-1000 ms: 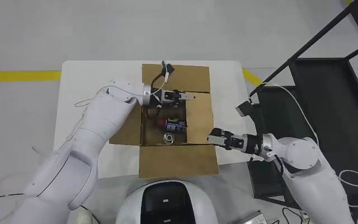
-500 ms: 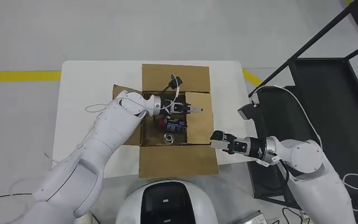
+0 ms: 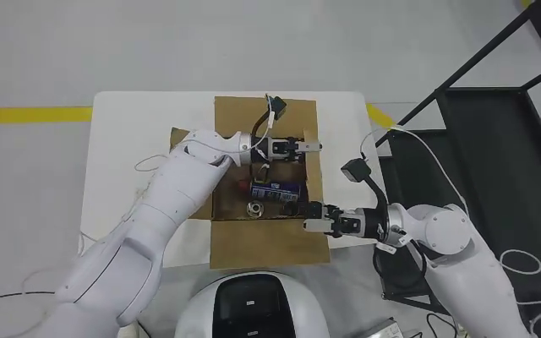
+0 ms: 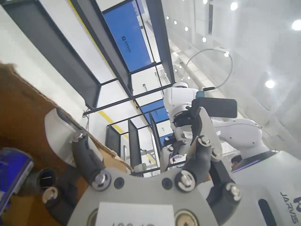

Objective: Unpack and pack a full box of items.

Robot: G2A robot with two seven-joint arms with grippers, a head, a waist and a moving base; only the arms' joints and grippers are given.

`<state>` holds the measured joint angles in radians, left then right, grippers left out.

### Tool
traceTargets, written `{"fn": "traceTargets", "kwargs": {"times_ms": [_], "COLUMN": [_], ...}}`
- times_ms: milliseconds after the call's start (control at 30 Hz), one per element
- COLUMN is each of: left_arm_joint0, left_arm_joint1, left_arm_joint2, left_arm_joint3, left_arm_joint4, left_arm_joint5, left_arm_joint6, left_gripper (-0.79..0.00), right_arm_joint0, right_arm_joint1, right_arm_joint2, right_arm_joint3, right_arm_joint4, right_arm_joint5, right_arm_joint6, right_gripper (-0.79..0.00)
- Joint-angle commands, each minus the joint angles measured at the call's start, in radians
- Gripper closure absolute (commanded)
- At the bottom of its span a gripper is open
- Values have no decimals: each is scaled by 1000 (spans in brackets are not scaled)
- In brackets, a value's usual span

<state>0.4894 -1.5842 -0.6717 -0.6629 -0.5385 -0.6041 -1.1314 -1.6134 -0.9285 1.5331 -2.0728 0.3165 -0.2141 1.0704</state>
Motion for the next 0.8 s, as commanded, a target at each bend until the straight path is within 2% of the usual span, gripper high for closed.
{"fn": "traceTargets", "kwargs": {"times_ms": [0, 300, 767], "left_arm_joint0": [3, -2, 8], "left_arm_joint1": [-11, -71, -69], "left_arm_joint2": [6, 21, 21], "left_arm_joint3": [3, 58, 51], "left_arm_joint4": [-16, -119, -99], "left_arm_joint5": [5, -10, 8], "left_arm_joint6": [6, 0, 25], "left_gripper": [-785, -785, -785], "right_arm_joint0": [6, -6, -4], "right_arm_joint1": [0, 3, 4], "right_arm_joint2": [-8, -2, -9], "right_arm_joint3": [2, 23, 12], "right_arm_joint4": [0, -5, -30], "right_arm_joint5": [4, 22, 39], "right_arm_joint6": [3, -10, -8], "right_gripper": [-785, -785, -785]}}
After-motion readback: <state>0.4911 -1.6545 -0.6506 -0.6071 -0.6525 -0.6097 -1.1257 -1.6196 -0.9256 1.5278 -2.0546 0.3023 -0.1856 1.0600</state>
